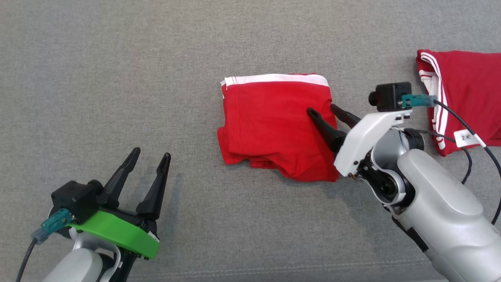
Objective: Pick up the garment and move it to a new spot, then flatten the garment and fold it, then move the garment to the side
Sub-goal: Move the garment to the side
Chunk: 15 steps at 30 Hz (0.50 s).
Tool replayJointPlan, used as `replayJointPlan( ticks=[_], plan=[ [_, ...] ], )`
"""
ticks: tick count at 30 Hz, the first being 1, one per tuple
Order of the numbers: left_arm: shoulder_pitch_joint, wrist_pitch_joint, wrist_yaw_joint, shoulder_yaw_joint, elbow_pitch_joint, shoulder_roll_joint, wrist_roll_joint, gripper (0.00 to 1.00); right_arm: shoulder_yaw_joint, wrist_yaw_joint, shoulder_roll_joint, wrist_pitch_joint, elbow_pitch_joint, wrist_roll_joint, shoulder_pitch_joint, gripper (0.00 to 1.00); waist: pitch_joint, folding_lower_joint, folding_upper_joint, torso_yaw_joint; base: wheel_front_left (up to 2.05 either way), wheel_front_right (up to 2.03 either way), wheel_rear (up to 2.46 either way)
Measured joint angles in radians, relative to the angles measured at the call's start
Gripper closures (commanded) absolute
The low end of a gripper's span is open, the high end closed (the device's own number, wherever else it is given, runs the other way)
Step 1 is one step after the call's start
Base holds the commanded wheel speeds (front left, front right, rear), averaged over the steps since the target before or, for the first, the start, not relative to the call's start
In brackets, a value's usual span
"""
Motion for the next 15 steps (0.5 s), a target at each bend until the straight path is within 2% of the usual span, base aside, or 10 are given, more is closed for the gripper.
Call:
replayJointPlan(
  ticks=[10,15],
  plan=[
    [0.000,0.000,0.000,0.000,0.004,0.000,0.000,0.00,-0.024,0.000,-0.016,-0.021,0.023,0.004,0.056,0.00,0.002,0.0000,0.0000,-0.007,0.00,0.00,0.00],
    [0.000,0.000,0.000,-0.002,0.005,-0.001,0.000,0.00,-0.033,0.000,0.011,-0.018,0.045,0.060,0.082,0.00,-0.002,0.0000,0.0000,-0.004,0.00,0.00,0.00]
  ],
)
